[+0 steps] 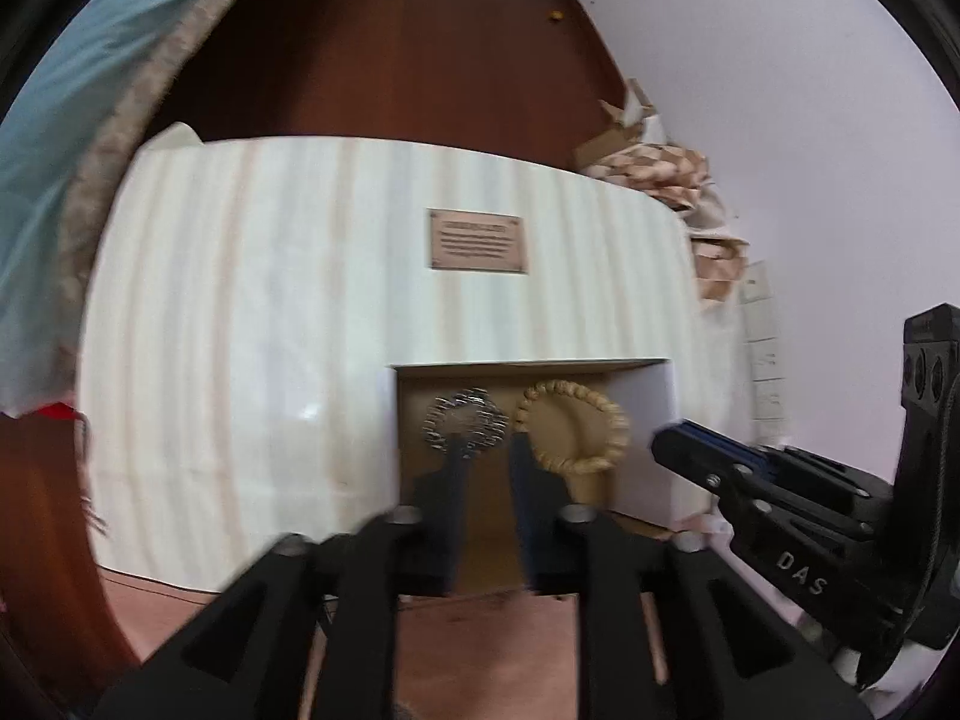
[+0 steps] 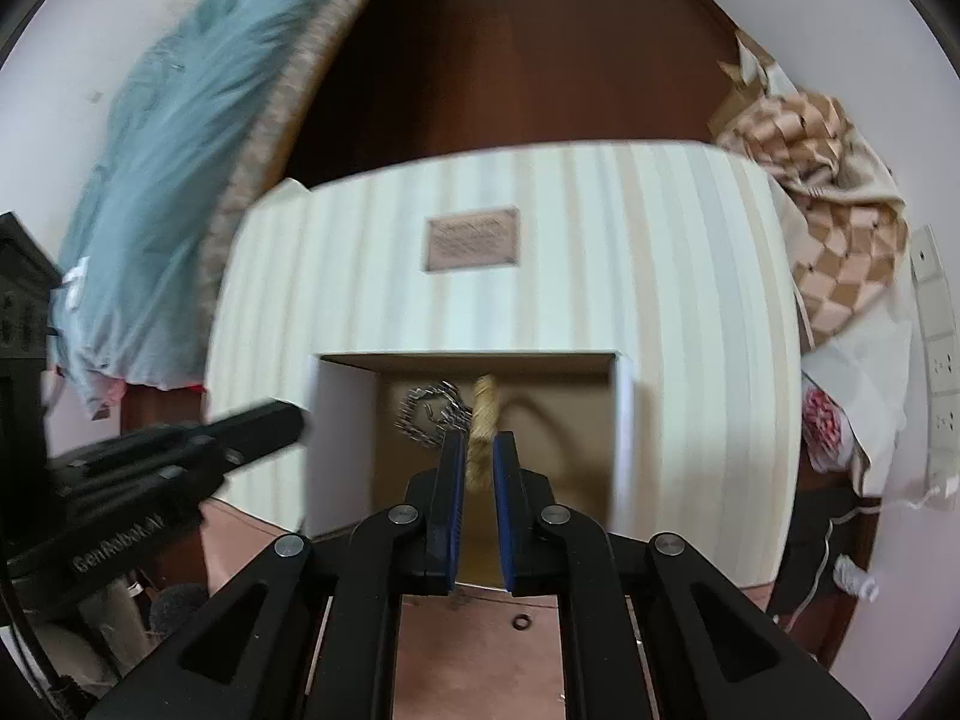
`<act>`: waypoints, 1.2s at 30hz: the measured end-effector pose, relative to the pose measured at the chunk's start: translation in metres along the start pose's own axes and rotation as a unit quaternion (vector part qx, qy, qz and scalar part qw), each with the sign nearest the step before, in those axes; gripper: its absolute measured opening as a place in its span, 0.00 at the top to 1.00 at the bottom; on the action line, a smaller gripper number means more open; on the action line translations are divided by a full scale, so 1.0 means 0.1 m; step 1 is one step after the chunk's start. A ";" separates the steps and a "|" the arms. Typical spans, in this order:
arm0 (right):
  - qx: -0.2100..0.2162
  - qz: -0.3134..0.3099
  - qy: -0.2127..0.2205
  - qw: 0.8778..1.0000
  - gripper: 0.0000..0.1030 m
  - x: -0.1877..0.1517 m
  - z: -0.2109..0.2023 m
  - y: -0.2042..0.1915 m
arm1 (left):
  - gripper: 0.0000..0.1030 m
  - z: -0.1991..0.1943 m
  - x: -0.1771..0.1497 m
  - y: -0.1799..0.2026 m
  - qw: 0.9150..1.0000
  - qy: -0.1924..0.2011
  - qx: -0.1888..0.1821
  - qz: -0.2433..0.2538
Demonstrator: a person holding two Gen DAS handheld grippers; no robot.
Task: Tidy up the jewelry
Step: 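Carry both bracelets into the white box and open both tools, then withdraw both tools from the box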
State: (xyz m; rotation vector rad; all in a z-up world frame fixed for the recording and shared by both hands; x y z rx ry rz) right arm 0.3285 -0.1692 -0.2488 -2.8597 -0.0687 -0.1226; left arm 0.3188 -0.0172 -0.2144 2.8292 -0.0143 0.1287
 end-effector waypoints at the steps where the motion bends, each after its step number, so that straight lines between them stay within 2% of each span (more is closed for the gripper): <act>1: -0.002 0.004 -0.002 1.000 0.43 -0.02 0.02 0.03 | 0.46 -0.02 -0.01 -0.03 1.000 0.007 0.008 -0.002; 2: -0.003 0.005 0.000 1.000 0.34 -0.04 0.01 0.05 | 0.21 -0.04 -0.01 -0.06 1.000 0.015 0.018 -0.002; 3: -0.006 0.005 0.007 1.000 0.29 -0.07 -0.01 0.07 | 0.18 -0.07 -0.02 -0.09 0.999 0.027 0.029 -0.001; 6: -0.043 -0.005 0.028 0.999 0.29 -0.14 -0.11 0.08 | 0.14 -0.13 -0.07 -0.17 0.997 0.043 0.064 0.000; 8: -0.066 -0.010 0.038 0.997 0.27 -0.19 -0.16 0.07 | 0.01 -0.16 -0.13 -0.23 0.994 0.057 0.090 -0.002; 10: -0.096 -0.012 0.050 0.994 0.13 -0.27 -0.20 0.06 | 0.00 -0.19 -0.19 -0.27 0.991 0.071 0.109 -0.001; 15: -0.157 -0.015 0.062 0.986 0.06 -0.45 -0.18 0.07 | 0.00 -0.22 -0.41 -0.30 0.984 0.100 0.150 0.003; 21: -0.175 -0.001 0.077 0.982 0.06 -0.62 -0.19 0.13 | 0.00 -0.22 -0.57 -0.27 0.979 0.110 0.173 0.007; 26: -0.174 0.007 0.083 0.981 0.06 -0.71 -0.23 0.14 | 0.00 -0.25 -0.68 -0.22 0.978 0.113 0.176 0.003; 31: -0.175 0.010 0.098 0.980 0.06 -0.82 -0.37 0.12 | 0.00 -0.33 -0.78 -0.14 0.976 0.121 0.180 0.004; 36: -0.183 0.004 0.130 0.975 0.06 -0.96 -0.61 0.02 | 0.00 -0.50 -0.91 -0.04 0.970 0.145 0.197 0.011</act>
Point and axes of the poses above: each gripper's, at about its wrist camera, not at the fingertips, and z roughly the way its jaws point, y to its right, x to its top, the point moved 4 cm from there along z, roughly the way its jaws point, and after that the axes turned 4 degrees about -y, right-handed, at the moved point
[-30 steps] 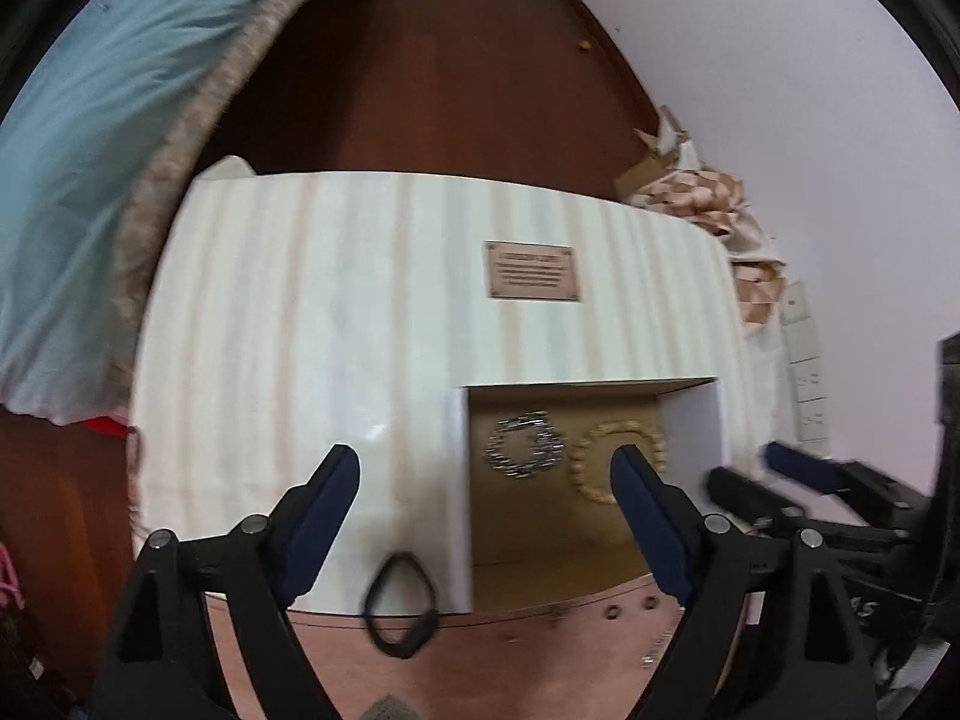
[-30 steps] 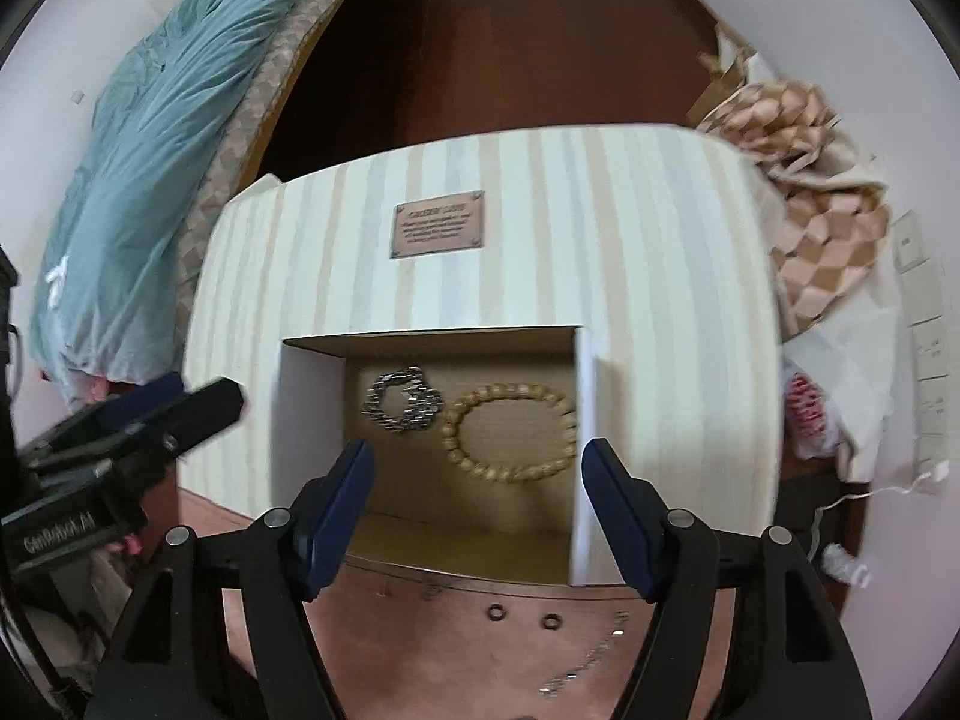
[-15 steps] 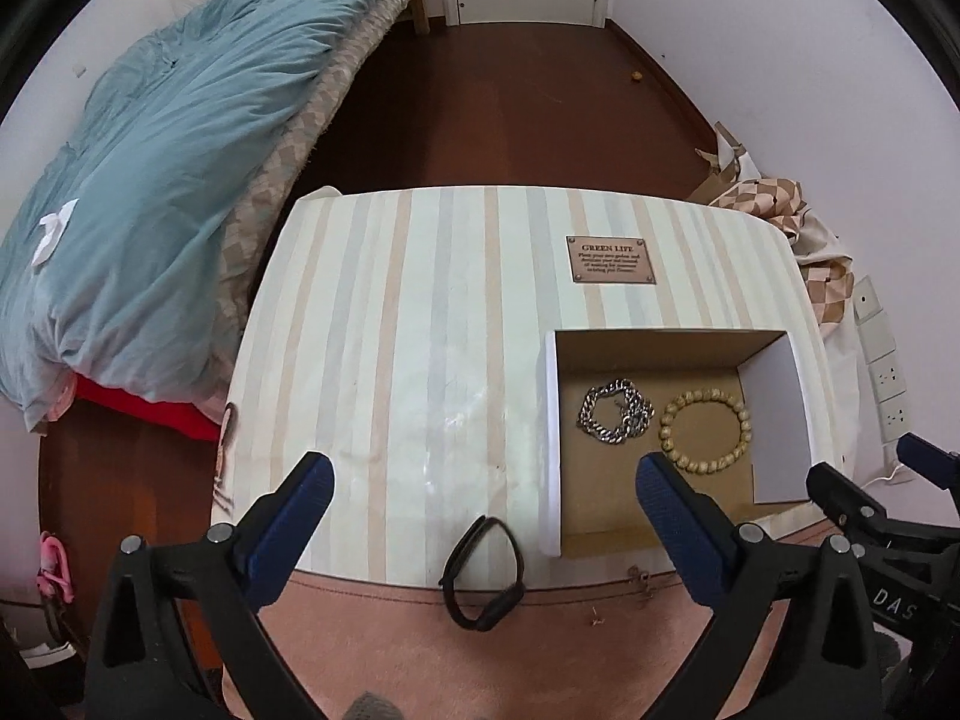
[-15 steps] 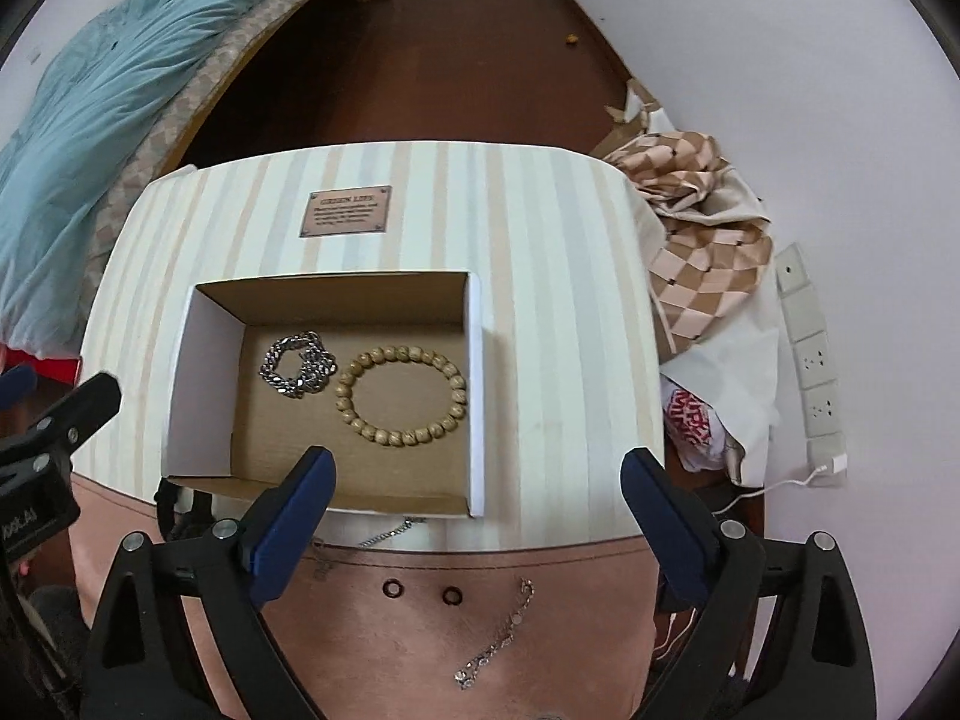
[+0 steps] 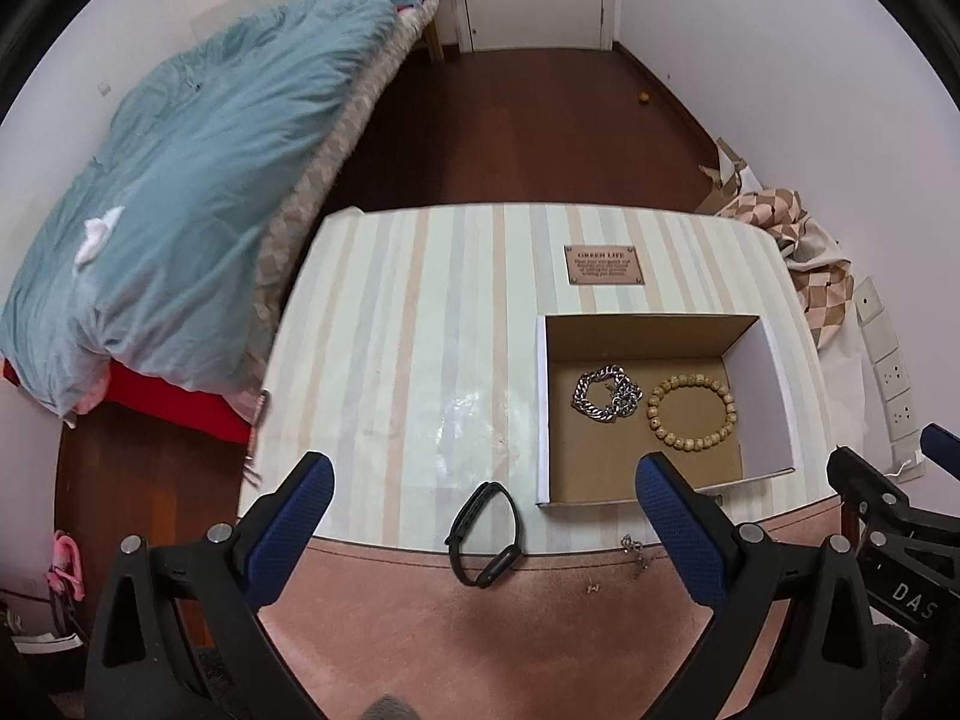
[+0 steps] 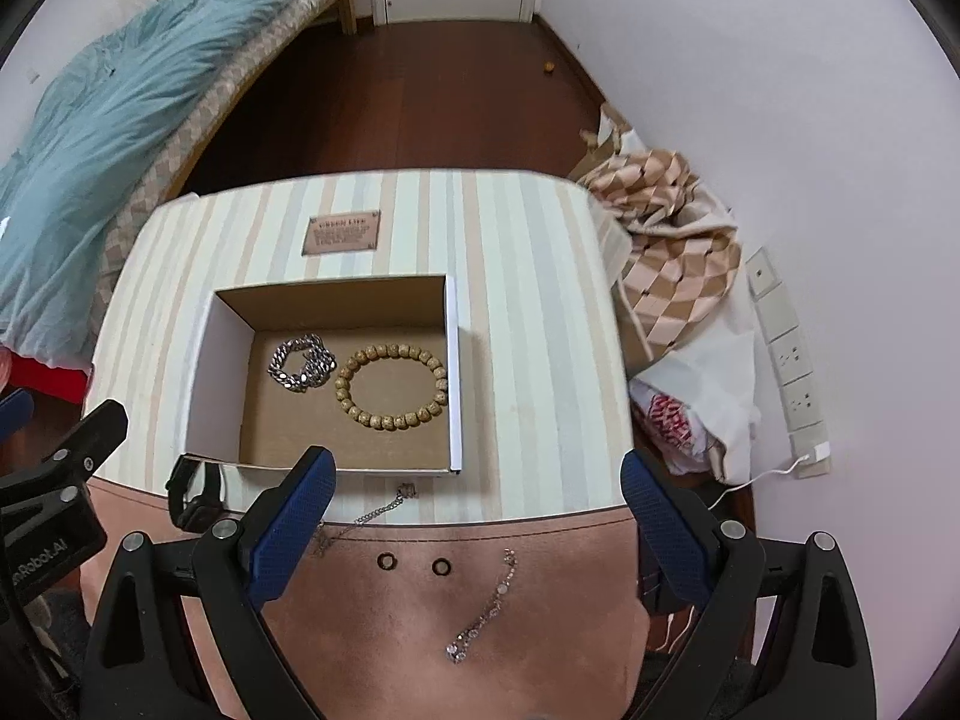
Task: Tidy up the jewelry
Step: 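Withdraw both tools from the box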
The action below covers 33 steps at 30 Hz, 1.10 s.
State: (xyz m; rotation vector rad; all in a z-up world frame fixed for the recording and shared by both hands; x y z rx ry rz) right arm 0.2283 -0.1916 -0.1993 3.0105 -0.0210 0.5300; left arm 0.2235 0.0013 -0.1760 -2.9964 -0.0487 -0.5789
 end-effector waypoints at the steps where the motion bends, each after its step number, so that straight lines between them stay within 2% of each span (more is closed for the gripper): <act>1: -0.002 0.002 0.009 1.000 0.06 -0.03 -0.09 0.01 | 0.00 -0.06 -0.02 0.00 1.000 0.004 -0.002 -0.001; 13: -0.002 0.009 0.083 0.996 0.06 -0.35 -0.98 0.08 | 0.00 -0.86 -0.28 -0.11 0.997 0.071 -0.020 -0.017; 19: 0.007 0.014 0.109 0.994 0.06 -0.57 -1.27 0.08 | 0.00 -1.17 -0.47 -0.18 0.995 0.090 -0.025 -0.027; 23: 0.021 0.018 0.121 0.992 0.06 -0.67 -1.41 0.11 | 0.00 -1.26 -0.57 -0.19 0.995 0.090 -0.015 -0.037; 27: 0.046 0.039 0.126 0.990 0.06 -0.76 -1.42 0.22 | 0.00 -1.28 -0.67 -0.20 0.994 0.096 0.001 -0.047; 29: 0.046 0.048 0.114 0.991 0.06 -0.84 -1.29 0.29 | 0.00 -1.24 -0.73 -0.21 0.993 0.108 0.017 -0.053; 33: 0.045 0.059 0.073 0.995 0.06 -1.04 -0.87 0.37 | 0.00 -0.96 -0.87 -0.22 0.992 0.101 0.035 -0.064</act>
Point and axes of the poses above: each gripper's, at about its wrist camera, not at the fingertips, and z roughly the way its jaws point, y to its right, x to its top, the point moved 4 cm from there along z, roughly the way its jaws point, and after that the axes turned 4 degrees about -y, right-handed, at the moved point
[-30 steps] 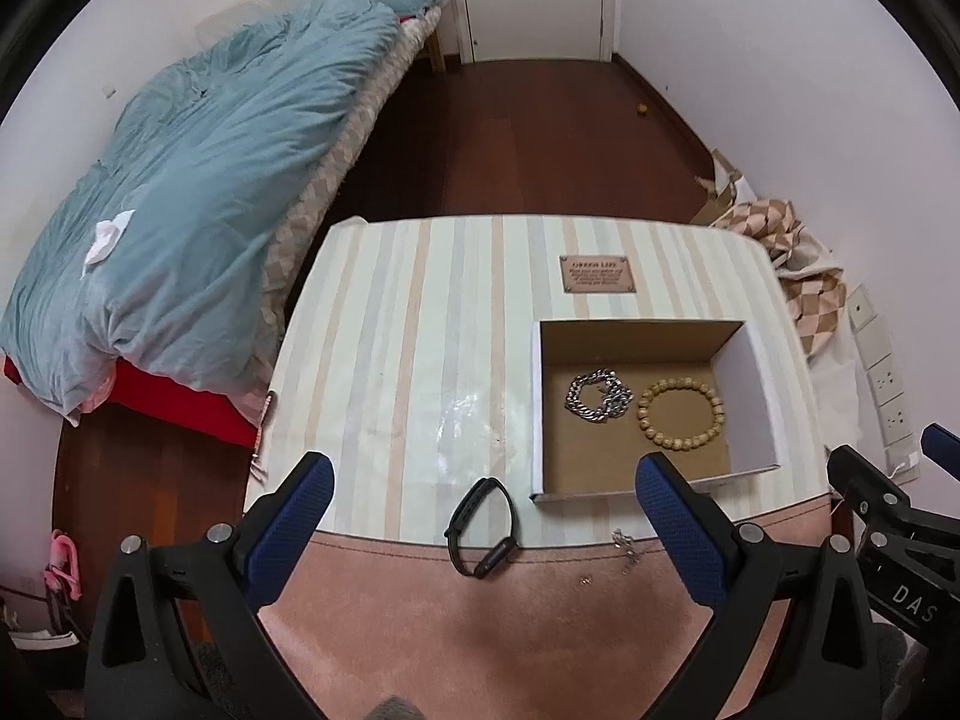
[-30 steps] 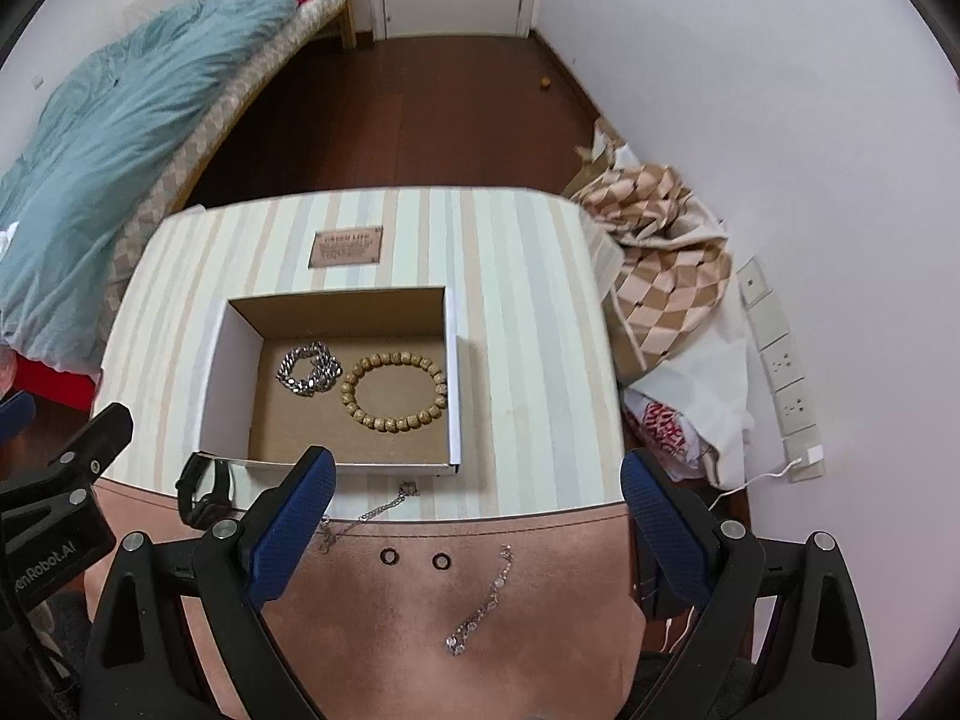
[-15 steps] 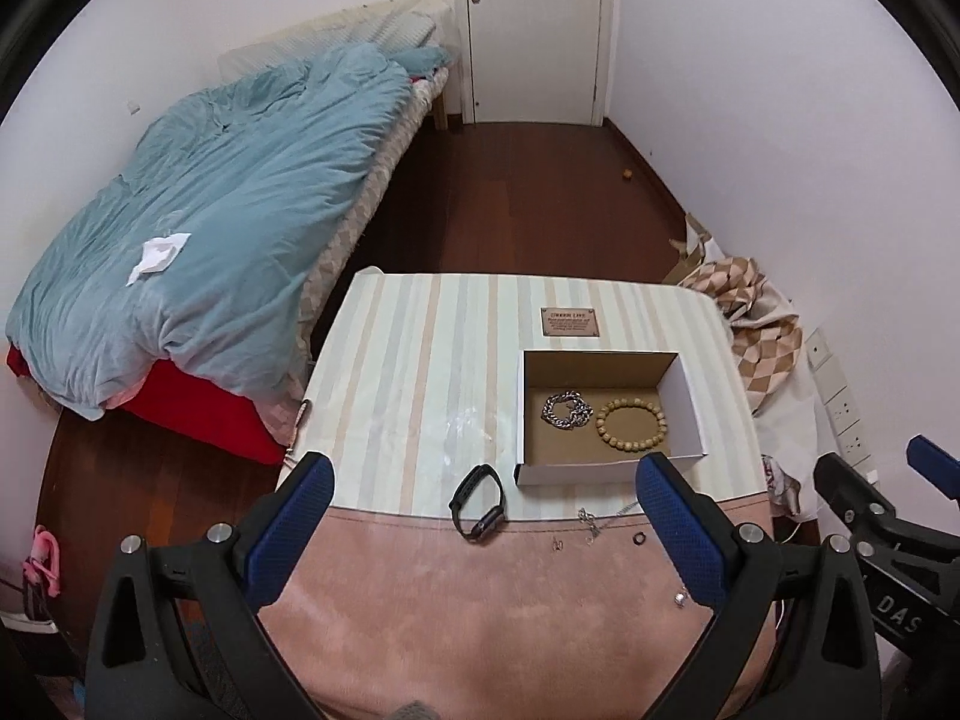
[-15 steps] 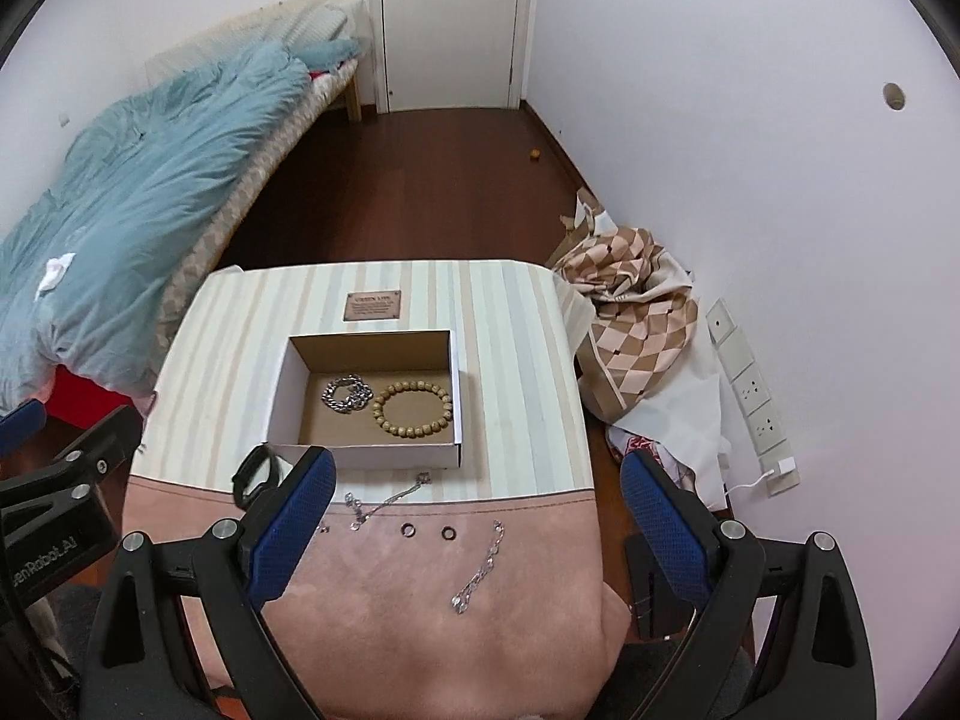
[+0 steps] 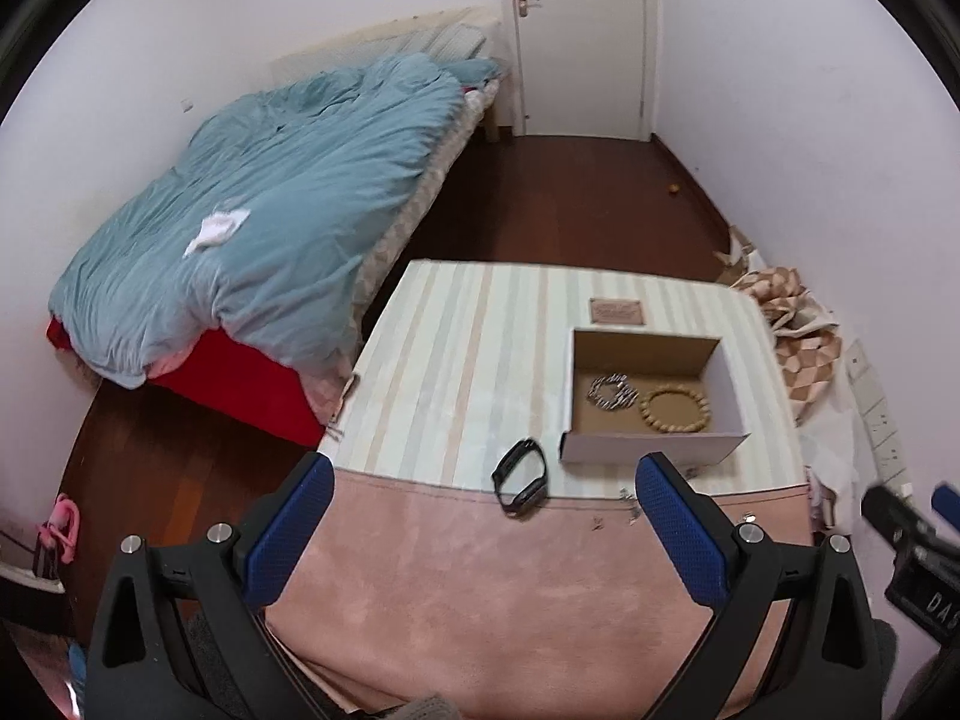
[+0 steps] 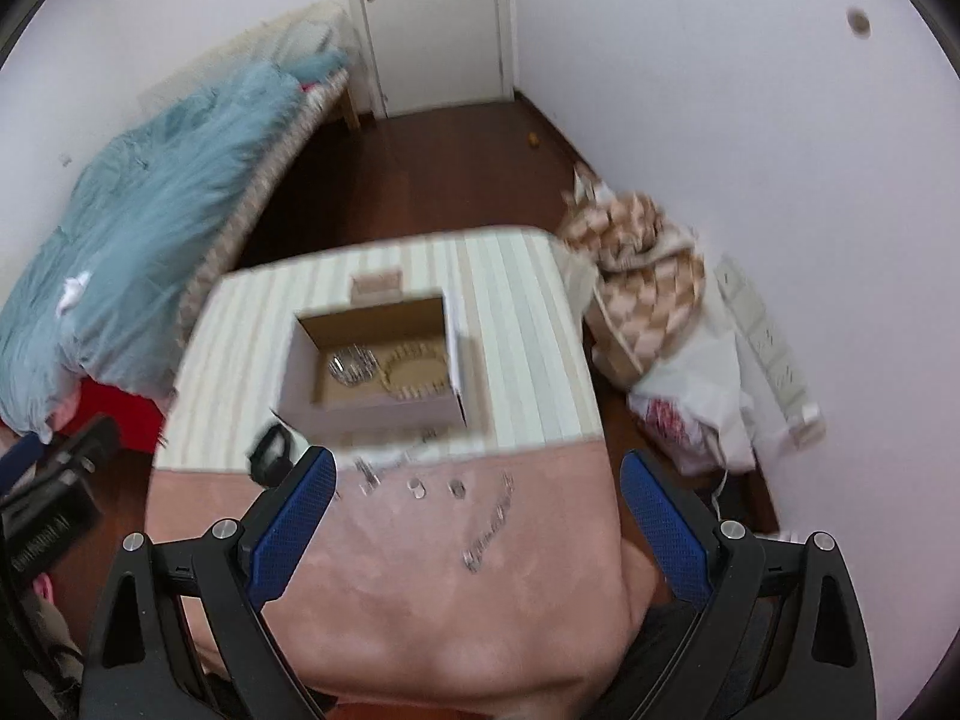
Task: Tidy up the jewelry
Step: 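Withdraw both tools from the box, then grasp the black smartwatch band with the left tool while the right tool grasps the silver link bracelet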
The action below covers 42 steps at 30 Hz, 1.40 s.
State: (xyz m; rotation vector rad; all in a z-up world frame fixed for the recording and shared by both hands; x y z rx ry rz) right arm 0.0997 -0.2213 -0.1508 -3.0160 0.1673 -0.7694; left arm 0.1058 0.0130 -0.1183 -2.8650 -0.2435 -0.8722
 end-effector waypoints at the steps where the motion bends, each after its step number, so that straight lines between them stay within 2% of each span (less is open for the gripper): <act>1: 0.001 0.001 -0.016 1.000 0.06 -0.09 0.14 0.03 | 0.00 0.08 -0.05 0.00 1.000 -0.007 0.003 -0.002; 2: 0.006 0.003 -0.025 1.000 0.06 -0.17 0.26 0.06 | 0.00 0.19 -0.12 -0.01 1.000 -0.018 0.004 -0.004; 4: 0.006 0.008 -0.040 0.999 0.13 -0.34 0.49 0.11 | 0.00 0.42 -0.27 -0.01 0.999 -0.040 0.007 -0.007; 6: 0.012 0.013 -0.058 0.998 0.27 -0.52 0.74 0.14 | 0.00 0.59 -0.40 -0.01 0.998 -0.060 0.012 -0.006; 7: 0.015 0.017 -0.066 0.998 0.31 -0.59 0.84 0.14 | 0.00 0.69 -0.48 -0.02 0.997 -0.073 0.016 -0.006; 11: 0.014 0.020 -0.091 0.996 0.34 -0.89 1.29 0.08 | 0.00 1.04 -0.76 -0.07 0.993 -0.113 0.033 -0.004; 15: -0.002 0.023 -0.086 0.996 0.35 -0.98 1.53 0.00 | 0.00 1.25 -0.89 -0.15 0.989 -0.139 0.043 -0.005; 17: -0.016 0.022 -0.089 0.996 0.39 -1.01 1.63 -0.02 | 0.00 1.32 -0.92 -0.18 0.988 -0.145 0.044 -0.002; 19: -0.029 0.023 -0.100 0.994 0.50 -1.04 1.73 -0.03 | 0.00 1.36 -0.91 -0.19 0.988 -0.146 0.046 0.002; 20: -0.034 0.017 -0.086 0.996 0.57 -1.03 1.71 -0.05 | 0.00 1.38 -0.91 -0.19 0.988 -0.146 0.046 0.005; 22: -0.048 0.011 -0.077 0.996 0.78 -1.04 1.72 -0.05 | 0.00 1.42 -0.90 -0.18 0.988 -0.146 0.048 0.010; 23: -0.048 0.017 -0.075 0.996 0.92 -1.04 1.73 -0.03 | 0.00 1.44 -0.90 -0.17 0.988 -0.145 0.046 0.013; 25: -0.030 0.034 -0.078 0.996 0.92 -1.02 1.75 0.03 | 0.00 1.48 -0.87 -0.15 0.988 -0.145 0.043 0.020; 27: -0.008 0.056 -0.078 0.995 1.00 -0.98 1.75 0.11 | 0.00 1.51 -0.83 -0.10 0.989 -0.141 0.038 0.033; 30: 0.029 0.096 -0.074 0.992 1.00 -0.86 1.70 0.25 | 0.01 1.55 -0.72 -0.01 0.989 -0.130 0.028 0.061; 33: 0.065 0.126 -0.068 0.987 1.00 -0.71 1.60 0.32 | 0.01 1.63 -0.59 0.11 0.988 -0.131 -0.002 0.088; 39: 0.091 0.122 -0.056 0.987 1.00 -0.49 1.46 0.24 | 0.01 1.74 -0.40 0.28 0.983 -0.134 -0.057 0.113; 41: 0.092 0.117 -0.053 0.987 1.00 -0.44 1.45 0.21 | 0.10 1.80 -0.38 0.32 0.981 -0.137 -0.058 0.120; 42: 0.092 0.113 -0.053 0.988 1.00 -0.42 1.46 0.19 | 0.11 1.84 -0.38 0.35 0.980 -0.142 -0.060 0.128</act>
Point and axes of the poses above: each gripper's, at about its wrist camera, not at the fingertips, and z roughly the way its jaws point, y to its right, x to its top, the point moved 4 cm from there along z, roughly the way its jaws point, and after that the axes turned 4 degrees about -y, right-handed, at the moved point
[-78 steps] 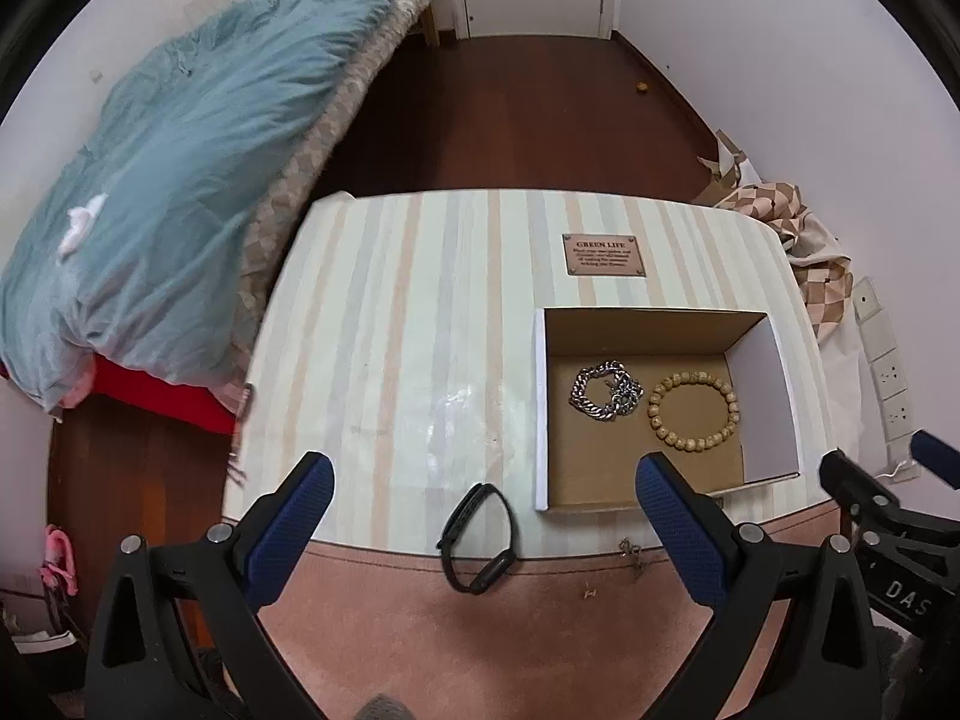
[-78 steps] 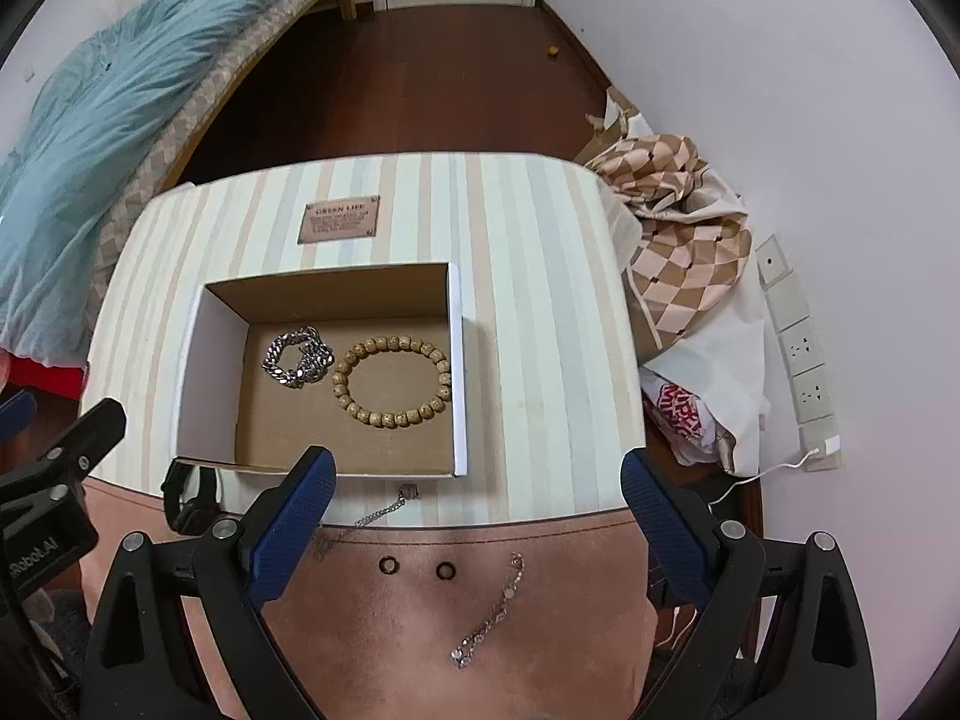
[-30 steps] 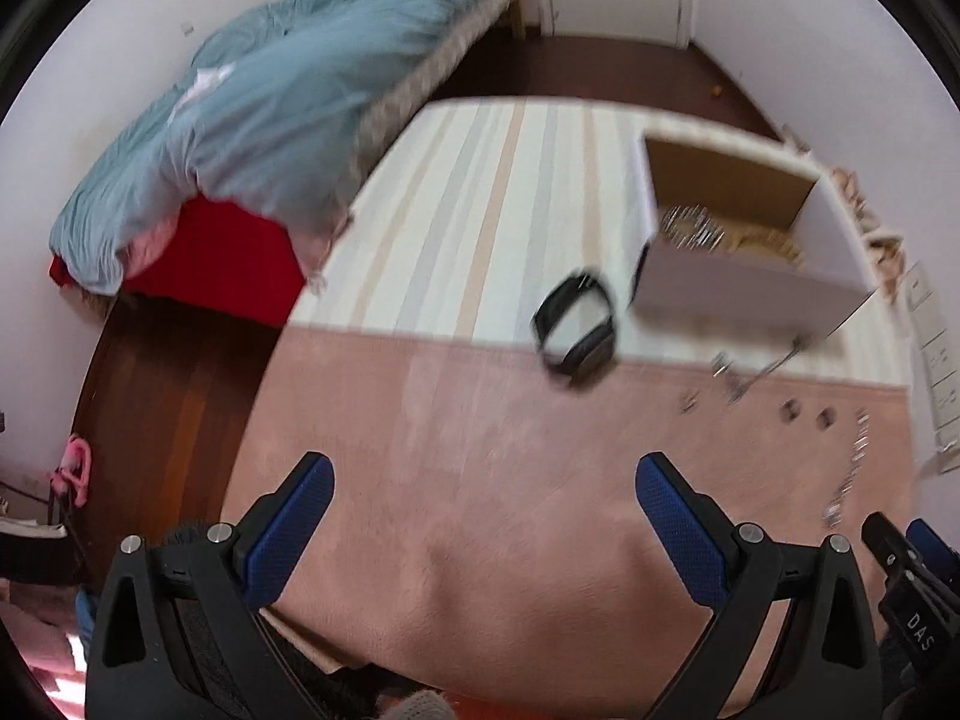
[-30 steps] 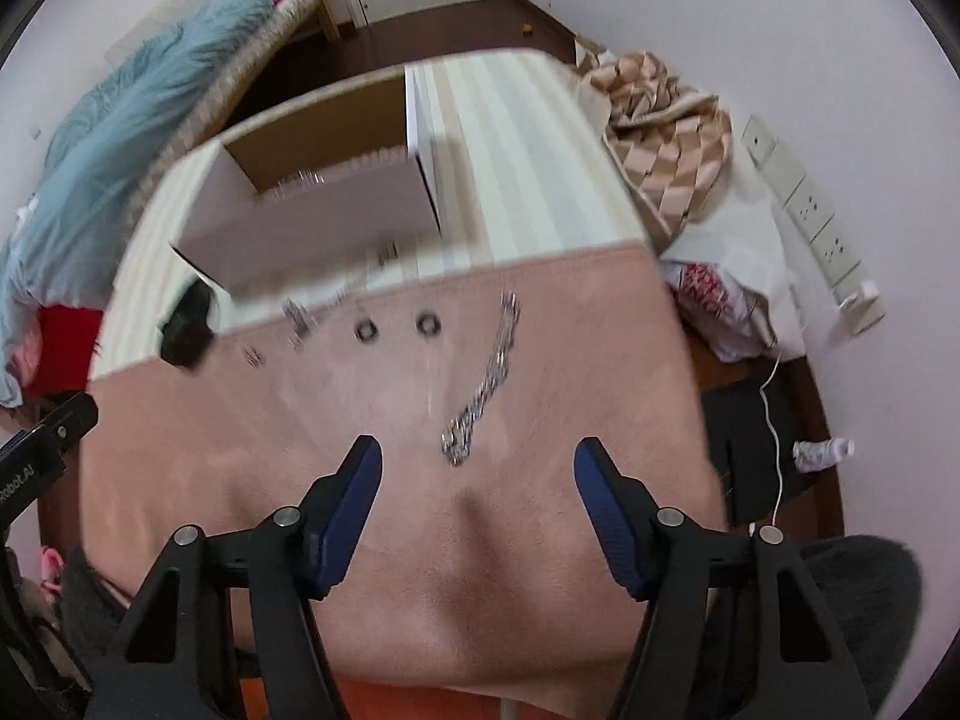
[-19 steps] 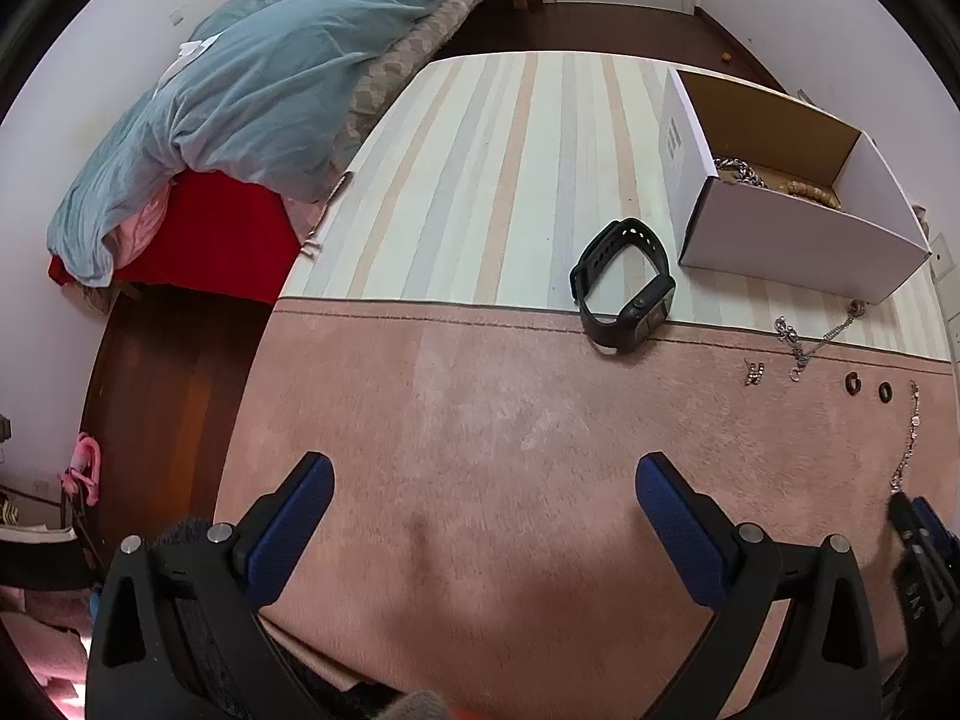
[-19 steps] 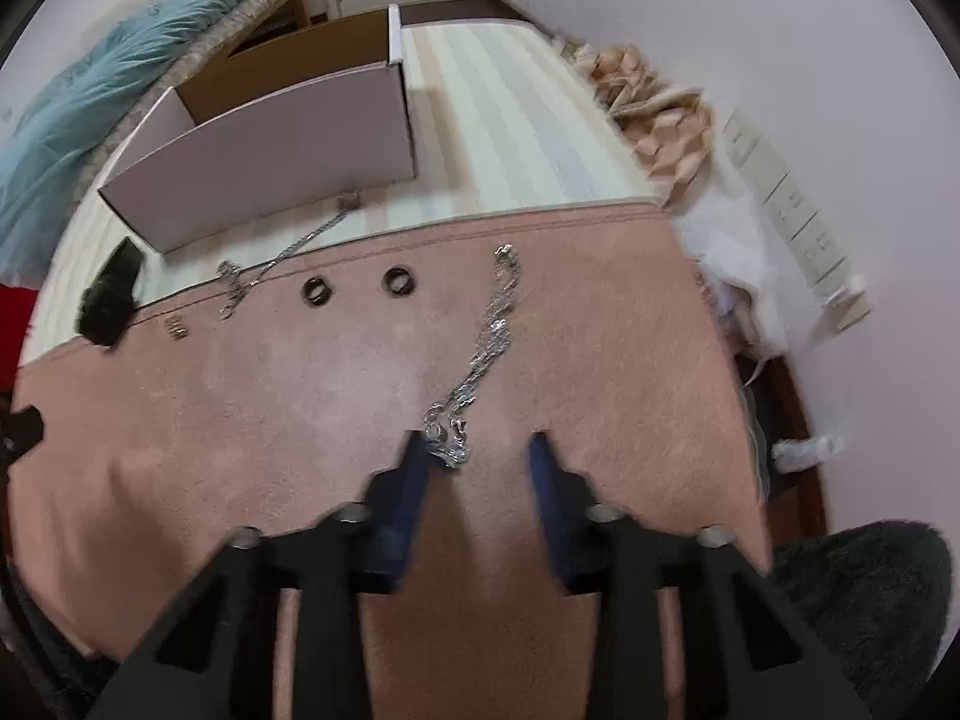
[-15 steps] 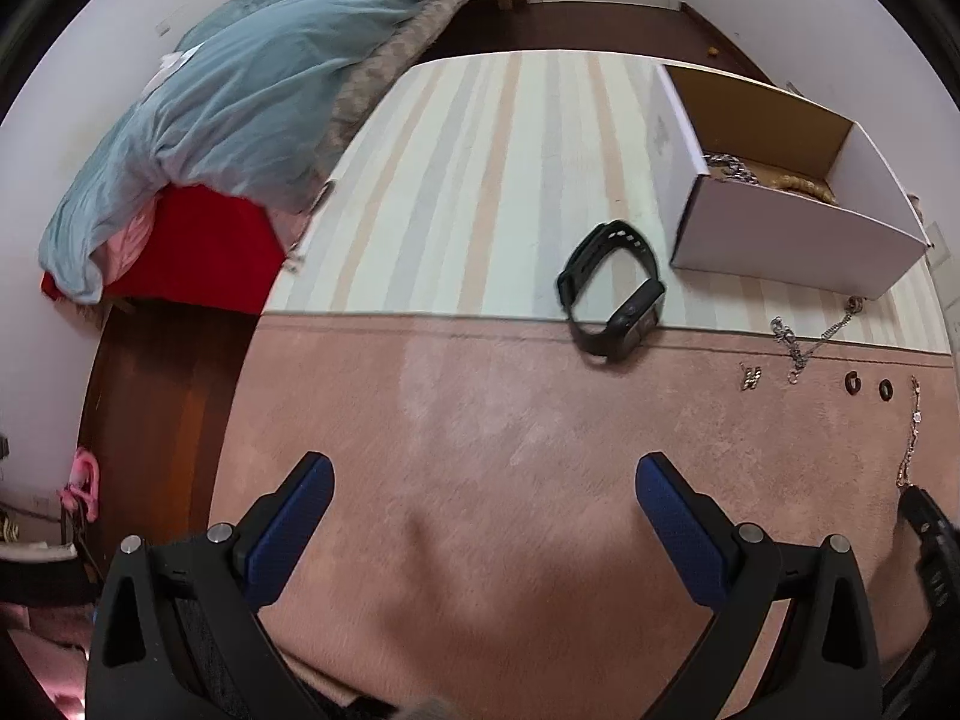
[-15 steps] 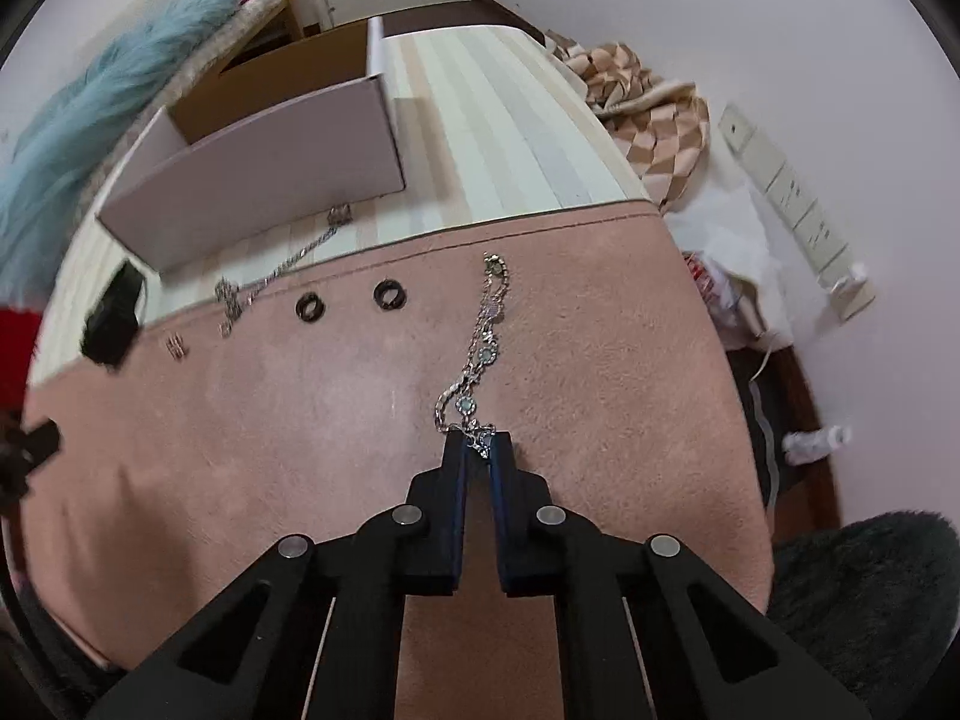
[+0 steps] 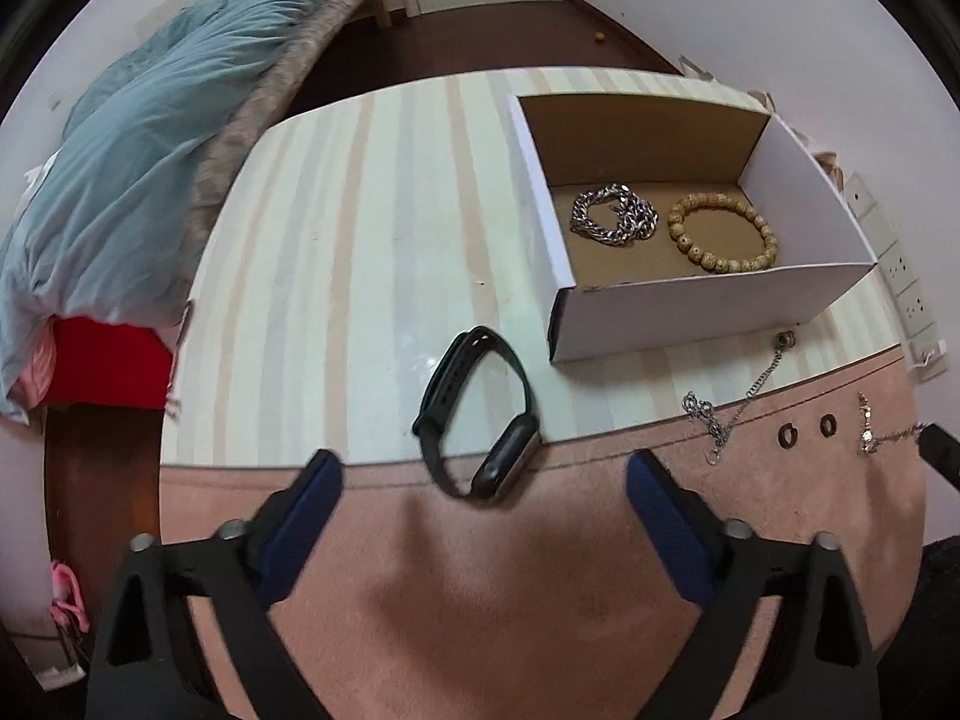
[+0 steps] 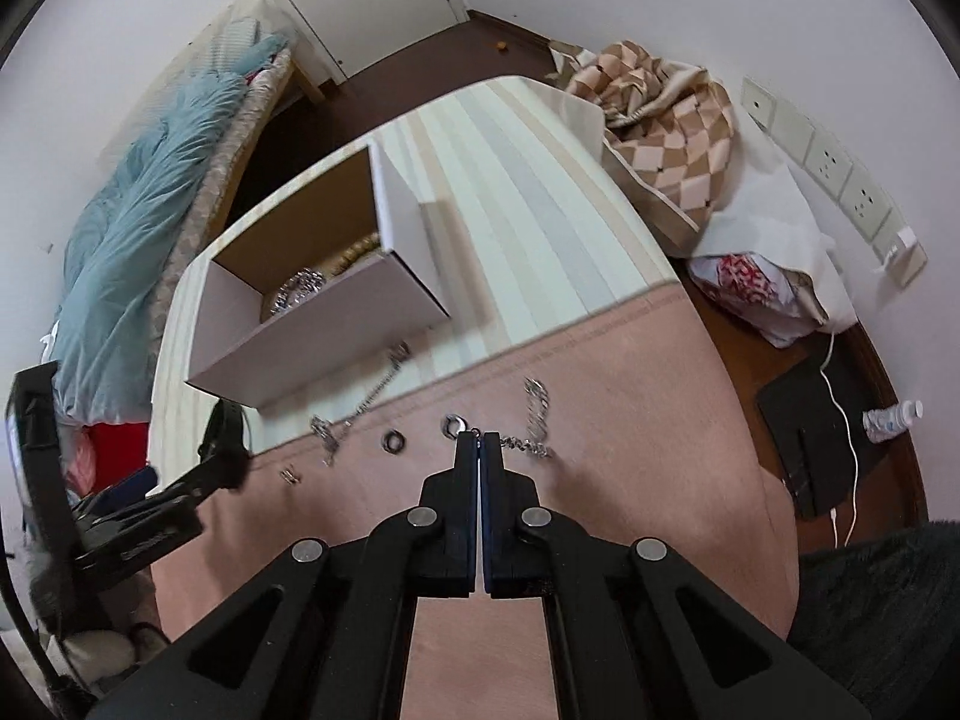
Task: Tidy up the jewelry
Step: 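Grasp the black smartwatch band with the left tool while the right tool grasps the silver link bracelet, then lower the watch band and link bracelet into the box and release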
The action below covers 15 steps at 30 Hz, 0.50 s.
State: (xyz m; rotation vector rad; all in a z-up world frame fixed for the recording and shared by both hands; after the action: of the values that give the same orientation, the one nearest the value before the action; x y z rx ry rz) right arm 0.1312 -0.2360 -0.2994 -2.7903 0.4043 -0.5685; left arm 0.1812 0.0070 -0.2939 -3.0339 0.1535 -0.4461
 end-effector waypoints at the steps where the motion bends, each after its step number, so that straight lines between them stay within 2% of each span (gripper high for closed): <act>1: -0.001 -0.002 0.000 1.000 1.00 0.02 0.02 -0.03 | 0.12 0.04 0.02 0.02 1.000 -0.005 0.003 0.008; 3: 0.000 -0.002 -0.006 1.000 1.00 0.04 0.05 -0.05 | 0.12 0.13 0.04 0.06 1.000 -0.015 0.010 0.021; 4: 0.000 -0.002 -0.008 1.000 1.00 0.04 0.08 -0.06 | 0.17 0.17 0.05 0.08 0.999 -0.020 0.015 0.027; 5: 0.001 -0.002 -0.010 1.000 1.00 0.04 0.10 -0.07 | 0.31 0.21 0.06 0.08 0.999 -0.023 0.019 0.032; 8: 0.001 -0.004 -0.015 1.000 1.00 0.04 0.13 -0.08 | 0.50 0.29 0.05 0.09 0.998 -0.033 0.029 0.041; 15: 0.004 -0.002 -0.018 1.000 1.00 0.06 0.16 -0.08 | 0.58 0.26 0.01 0.09 0.999 -0.021 0.018 0.038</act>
State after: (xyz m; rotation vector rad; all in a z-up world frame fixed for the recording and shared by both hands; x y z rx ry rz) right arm 0.1452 -0.2273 -0.3089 -2.7898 0.3870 -0.5197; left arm 0.1893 -0.0003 -0.3195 -2.9874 0.2549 -0.3738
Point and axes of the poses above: each gripper's, at about its wrist camera, not at the fingertips, and z roughly the way its jaws point, y to its right, x to its top, the point moved 4 cm from there along z, roughly the way its jaws point, and after that the axes turned 4 degrees about -y, right-handed, at the moved point
